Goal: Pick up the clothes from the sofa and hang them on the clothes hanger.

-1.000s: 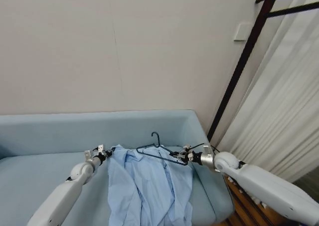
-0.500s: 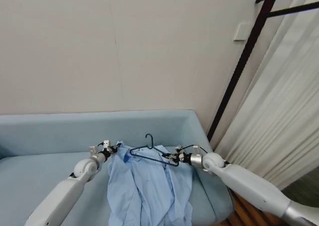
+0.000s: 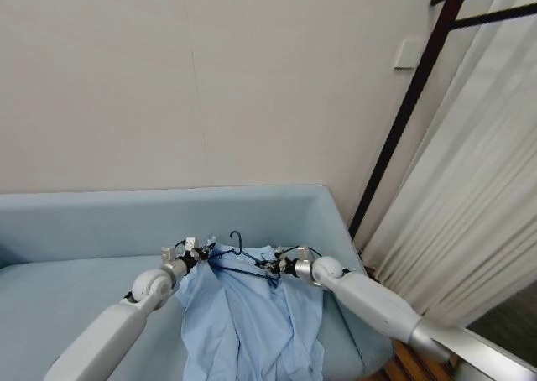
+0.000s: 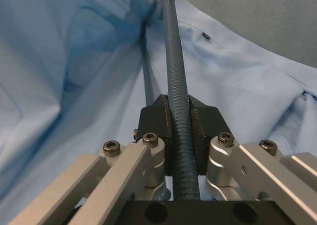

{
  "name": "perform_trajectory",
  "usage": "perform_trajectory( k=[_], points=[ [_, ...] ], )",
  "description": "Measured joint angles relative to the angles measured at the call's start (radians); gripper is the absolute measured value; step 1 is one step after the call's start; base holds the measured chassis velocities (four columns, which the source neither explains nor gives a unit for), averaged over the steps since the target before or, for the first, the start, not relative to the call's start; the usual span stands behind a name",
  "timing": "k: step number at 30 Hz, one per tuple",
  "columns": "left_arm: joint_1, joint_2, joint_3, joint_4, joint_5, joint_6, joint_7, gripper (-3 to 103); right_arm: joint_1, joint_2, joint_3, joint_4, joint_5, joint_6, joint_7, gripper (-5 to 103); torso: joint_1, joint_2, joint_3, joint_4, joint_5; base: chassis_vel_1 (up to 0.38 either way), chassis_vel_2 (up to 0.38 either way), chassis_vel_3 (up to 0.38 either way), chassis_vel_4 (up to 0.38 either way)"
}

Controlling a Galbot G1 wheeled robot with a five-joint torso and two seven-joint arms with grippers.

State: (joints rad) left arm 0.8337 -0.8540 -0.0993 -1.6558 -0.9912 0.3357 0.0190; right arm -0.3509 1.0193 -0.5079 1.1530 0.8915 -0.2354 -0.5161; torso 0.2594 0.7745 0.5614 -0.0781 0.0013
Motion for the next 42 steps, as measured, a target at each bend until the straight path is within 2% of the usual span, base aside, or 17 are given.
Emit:
perform_trajectory(
  k=[10, 18, 21, 23, 28, 31, 35, 37, 40, 41, 42],
  points=[
    [0.003, 0.0, 0.042, 0.008, 0.03, -0.015, 0.006, 0, 0.041, 0.102, -0.01, -0.18, -0.173, 0.077, -0.005, 12, 0.0, 0.0, 0.0, 0.0003, 0.0001, 0.0, 0.0, 0.0, 0.0],
    [0.013, -0.007, 0.07, 0.009, 0.048, -0.024, 0.008, 0, 0.058, 0.148, -0.03, -0.223, -0.256, 0.112, 0.0, 12, 0.0, 0.0, 0.0, 0.0002, 0.0, 0.0, 0.0, 0.0, 0.0],
    [0.018, -0.01, 0.071, 0.006, 0.05, -0.025, 0.008, 0, 0.057, 0.165, -0.026, -0.243, -0.279, 0.127, 0.021, 12, 0.0, 0.0, 0.0, 0.0003, 0.0, 0.0, 0.0, 0.0, 0.0],
    [0.022, -0.012, 0.071, 0.004, 0.051, -0.027, 0.009, 0, 0.052, 0.171, -0.023, -0.247, -0.293, 0.137, 0.064, 9, 0.0, 0.0, 0.0, 0.0005, 0.0001, 0.0, 0.0, 0.0, 0.0],
    [0.024, -0.017, 0.07, 0.001, 0.051, -0.027, 0.013, 0, 0.025, 0.151, -0.018, -0.215, -0.304, 0.157, 0.138, 30, 0.0, 0.0, 0.0, 0.0003, 0.0003, 0.0, 0.0, 0.0, 0.0],
    [0.024, -0.018, 0.07, 0.0, 0.051, -0.027, 0.013, 0, 0.017, 0.135, -0.018, -0.194, -0.304, 0.158, 0.15, 36, 0.0, 0.0, 0.0, 0.0, 0.0002, 0.0, 0.0, 0.0, 0.0],
    [0.019, -0.026, 0.076, -0.001, 0.05, -0.027, 0.014, 0, -0.001, 0.107, -0.018, -0.155, -0.301, 0.165, 0.183, 57, 0.0, 0.0, 0.0, 0.0001, 0.0003, 0.0, 0.0, 0.0, 0.0],
    [0.019, -0.027, 0.077, -0.002, 0.05, -0.027, 0.014, 0, -0.003, 0.105, -0.018, -0.152, -0.3, 0.165, 0.188, 57, 0.0, 0.0, 0.0, 0.0001, 0.0003, 0.0, 0.0, 0.0, 0.0],
    [0.02, -0.033, 0.082, -0.005, 0.049, -0.027, 0.013, 0, -0.009, 0.1, -0.016, -0.143, -0.29, 0.177, 0.231, 73, 0.0, 0.0, 0.0, 0.0002, 0.0003, 0.0, 0.0, 0.0, 0.0],
    [0.02, -0.033, 0.082, -0.005, 0.049, -0.027, 0.013, 0, -0.009, 0.1, -0.016, -0.143, -0.29, 0.177, 0.231, 73, 0.0, 0.0, 0.0, 0.0002, 0.0003, 0.0, 0.0, 0.0, 0.0],
    [0.022, -0.034, 0.084, -0.006, 0.049, -0.027, 0.013, 0, -0.008, 0.1, -0.015, -0.141, -0.285, 0.179, 0.235, 79, 0.0, 0.0, 0.0, 0.0002, 0.0003, 0.0, 0.0, 0.0, 0.0]
  ],
)
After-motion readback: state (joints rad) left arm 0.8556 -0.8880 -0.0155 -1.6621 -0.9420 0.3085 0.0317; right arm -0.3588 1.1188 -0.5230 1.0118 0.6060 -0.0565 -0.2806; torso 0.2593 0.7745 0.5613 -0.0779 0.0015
